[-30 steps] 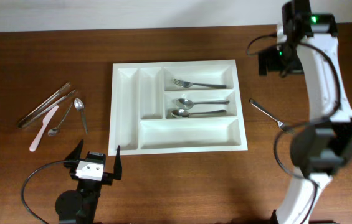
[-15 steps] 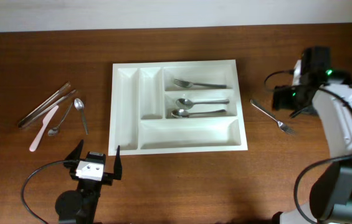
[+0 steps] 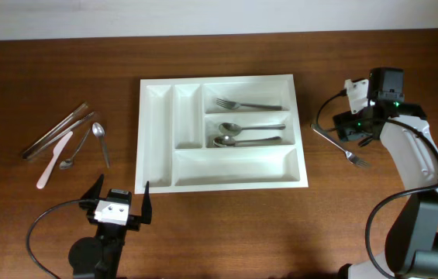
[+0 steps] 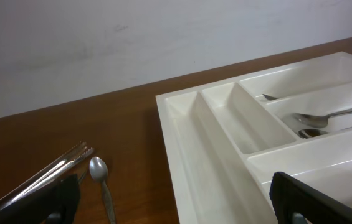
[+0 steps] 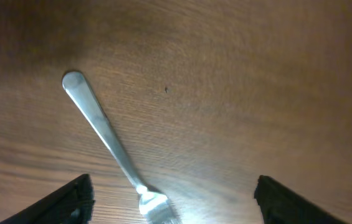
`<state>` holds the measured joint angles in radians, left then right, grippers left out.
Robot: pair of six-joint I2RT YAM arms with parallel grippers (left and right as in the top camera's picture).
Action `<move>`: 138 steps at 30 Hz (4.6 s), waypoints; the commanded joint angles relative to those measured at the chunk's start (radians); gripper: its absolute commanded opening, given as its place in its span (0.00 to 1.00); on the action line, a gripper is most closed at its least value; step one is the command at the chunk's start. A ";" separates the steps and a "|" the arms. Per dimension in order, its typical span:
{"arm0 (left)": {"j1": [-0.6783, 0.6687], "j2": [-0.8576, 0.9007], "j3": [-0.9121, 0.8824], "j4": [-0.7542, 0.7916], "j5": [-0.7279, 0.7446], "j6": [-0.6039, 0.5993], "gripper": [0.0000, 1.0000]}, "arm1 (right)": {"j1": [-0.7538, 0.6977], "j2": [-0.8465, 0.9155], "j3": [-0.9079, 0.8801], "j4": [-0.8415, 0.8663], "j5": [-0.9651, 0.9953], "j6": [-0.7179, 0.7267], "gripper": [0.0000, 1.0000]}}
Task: Pack container
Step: 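Lower the right gripper and grasp the remaining silver fork, then lift the fork with the right gripper and move it toward the tray, then lower the fork into the tray's upper compartment and open the right gripper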
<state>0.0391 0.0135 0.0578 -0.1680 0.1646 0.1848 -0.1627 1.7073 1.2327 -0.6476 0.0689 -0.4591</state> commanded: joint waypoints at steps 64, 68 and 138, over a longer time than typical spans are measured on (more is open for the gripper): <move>0.003 -0.008 -0.008 0.003 -0.003 -0.012 0.99 | -0.080 0.198 -0.143 0.077 -0.259 -0.101 0.14; 0.003 -0.008 -0.008 0.003 -0.003 -0.012 0.99 | -0.080 0.198 -0.143 0.080 -0.248 -0.101 0.04; 0.003 -0.008 -0.008 0.003 -0.004 -0.012 0.99 | 0.412 0.428 0.430 0.195 -0.276 -0.624 0.04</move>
<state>0.0391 0.0135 0.0578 -0.1680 0.1642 0.1848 0.2394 2.1387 1.6512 -0.4690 -0.1772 -1.0985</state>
